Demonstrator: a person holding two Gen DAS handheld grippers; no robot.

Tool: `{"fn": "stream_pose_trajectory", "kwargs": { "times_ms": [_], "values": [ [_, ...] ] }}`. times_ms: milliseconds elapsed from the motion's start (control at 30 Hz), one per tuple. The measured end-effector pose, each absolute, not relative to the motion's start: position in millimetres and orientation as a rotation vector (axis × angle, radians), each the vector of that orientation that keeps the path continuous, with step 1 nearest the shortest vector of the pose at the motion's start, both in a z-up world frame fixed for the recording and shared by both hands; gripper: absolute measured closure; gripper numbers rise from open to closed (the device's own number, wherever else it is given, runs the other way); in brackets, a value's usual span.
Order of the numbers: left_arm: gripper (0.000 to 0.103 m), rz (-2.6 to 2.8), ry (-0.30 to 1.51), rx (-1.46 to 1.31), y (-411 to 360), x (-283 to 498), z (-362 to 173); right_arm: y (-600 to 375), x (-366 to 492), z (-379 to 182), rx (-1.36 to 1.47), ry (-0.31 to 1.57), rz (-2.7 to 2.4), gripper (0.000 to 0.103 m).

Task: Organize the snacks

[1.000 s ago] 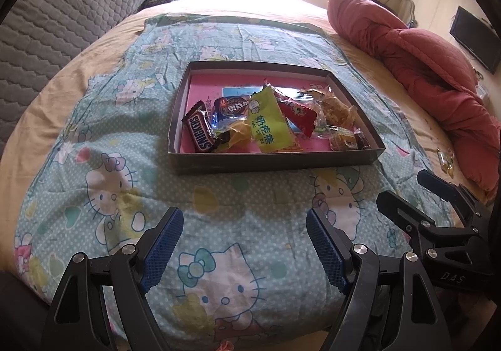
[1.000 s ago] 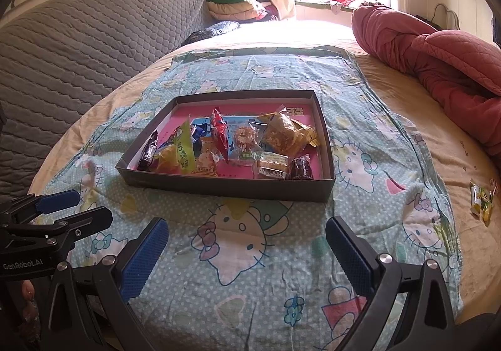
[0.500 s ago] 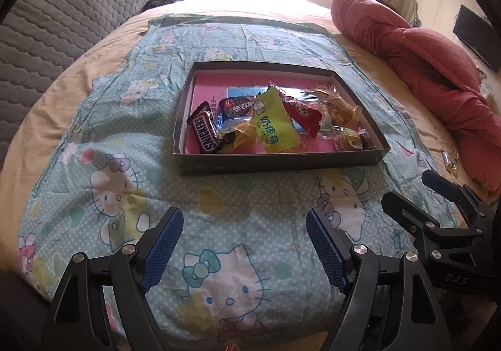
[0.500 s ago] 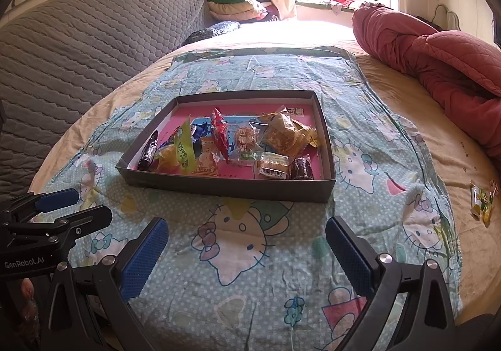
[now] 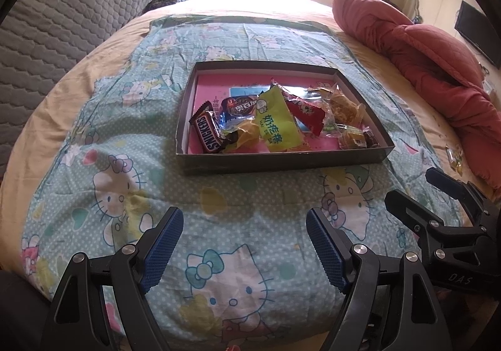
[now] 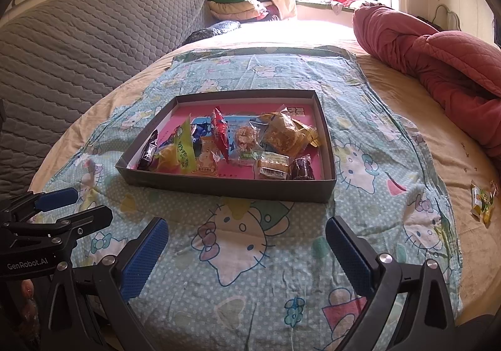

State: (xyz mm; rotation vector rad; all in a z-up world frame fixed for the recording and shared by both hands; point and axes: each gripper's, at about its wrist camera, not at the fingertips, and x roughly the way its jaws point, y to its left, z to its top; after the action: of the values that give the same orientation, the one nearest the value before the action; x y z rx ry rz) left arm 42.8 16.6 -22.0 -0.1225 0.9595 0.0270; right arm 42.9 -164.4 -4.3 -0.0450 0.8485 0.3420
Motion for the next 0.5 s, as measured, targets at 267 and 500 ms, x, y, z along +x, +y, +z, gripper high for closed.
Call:
{"fn": "stream_pose_trajectory", "kwargs": {
  "times_ms": [267, 500],
  "values": [
    [0.021, 0.028, 0.958, -0.115, 15.1, 43.1, -22.3, -164.5, 43.0, -4.6, -0.045, 0.849, 0.342, 0.002],
    [0.021, 0.046, 0.941, -0.074, 11.8, 43.2, -22.0, -164.2, 43.6, -4.6, -0.046, 0.849, 0.341, 0.002]
  ]
}}
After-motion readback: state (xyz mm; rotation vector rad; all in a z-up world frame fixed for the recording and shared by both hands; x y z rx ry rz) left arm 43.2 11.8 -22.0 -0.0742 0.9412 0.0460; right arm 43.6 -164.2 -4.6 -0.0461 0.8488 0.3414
